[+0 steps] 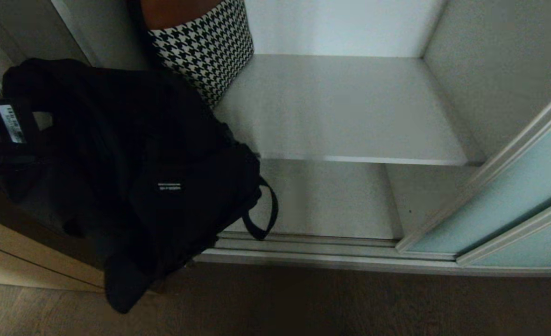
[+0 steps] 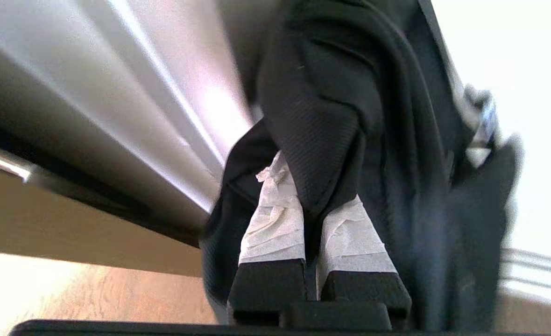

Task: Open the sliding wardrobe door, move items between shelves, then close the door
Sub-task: Place the bag on the lower shelf

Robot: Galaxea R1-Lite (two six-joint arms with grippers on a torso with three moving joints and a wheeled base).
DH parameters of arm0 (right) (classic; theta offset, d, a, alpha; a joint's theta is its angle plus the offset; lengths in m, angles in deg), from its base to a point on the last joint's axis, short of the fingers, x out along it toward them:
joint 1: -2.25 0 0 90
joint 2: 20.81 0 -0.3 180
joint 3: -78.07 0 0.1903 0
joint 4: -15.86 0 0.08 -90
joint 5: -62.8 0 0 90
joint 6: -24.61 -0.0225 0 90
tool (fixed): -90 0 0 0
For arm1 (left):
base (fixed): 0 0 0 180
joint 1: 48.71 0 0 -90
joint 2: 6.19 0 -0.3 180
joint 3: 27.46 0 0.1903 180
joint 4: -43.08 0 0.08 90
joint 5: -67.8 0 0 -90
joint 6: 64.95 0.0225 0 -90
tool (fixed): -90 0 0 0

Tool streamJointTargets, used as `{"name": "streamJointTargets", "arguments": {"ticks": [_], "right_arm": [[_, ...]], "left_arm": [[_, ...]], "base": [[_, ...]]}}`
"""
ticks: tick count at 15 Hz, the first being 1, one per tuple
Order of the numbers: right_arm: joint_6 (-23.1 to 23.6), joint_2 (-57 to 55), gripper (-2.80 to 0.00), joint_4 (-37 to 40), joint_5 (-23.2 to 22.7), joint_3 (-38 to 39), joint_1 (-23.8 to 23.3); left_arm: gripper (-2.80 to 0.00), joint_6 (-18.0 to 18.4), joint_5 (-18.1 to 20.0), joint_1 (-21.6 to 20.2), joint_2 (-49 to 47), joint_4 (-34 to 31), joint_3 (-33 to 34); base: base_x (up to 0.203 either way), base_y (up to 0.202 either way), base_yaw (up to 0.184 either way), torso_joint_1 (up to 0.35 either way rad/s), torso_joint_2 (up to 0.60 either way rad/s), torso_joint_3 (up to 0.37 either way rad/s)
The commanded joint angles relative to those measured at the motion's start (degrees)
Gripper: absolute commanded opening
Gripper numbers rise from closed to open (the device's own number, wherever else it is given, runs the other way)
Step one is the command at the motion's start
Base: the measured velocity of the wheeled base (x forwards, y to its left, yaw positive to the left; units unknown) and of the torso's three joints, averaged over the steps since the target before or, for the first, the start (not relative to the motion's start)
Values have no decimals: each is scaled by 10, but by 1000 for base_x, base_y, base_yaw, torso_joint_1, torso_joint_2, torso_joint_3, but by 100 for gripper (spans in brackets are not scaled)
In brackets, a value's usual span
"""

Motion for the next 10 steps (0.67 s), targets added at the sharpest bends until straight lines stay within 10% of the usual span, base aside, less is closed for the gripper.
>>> {"name": "streamJointTargets", "arguments": {"ticks": [1, 10], "right_arm": [[0, 1, -280, 0, 0, 1, 0], [0, 1, -280, 0, 0, 1, 0]], "left_arm": [[-280, 3, 4, -11, 28, 33, 3], [-280, 17, 6, -23, 86, 55, 145]], "base": [[0, 0, 0, 0, 0, 0], [0, 0, 0, 0, 0, 0]]}}
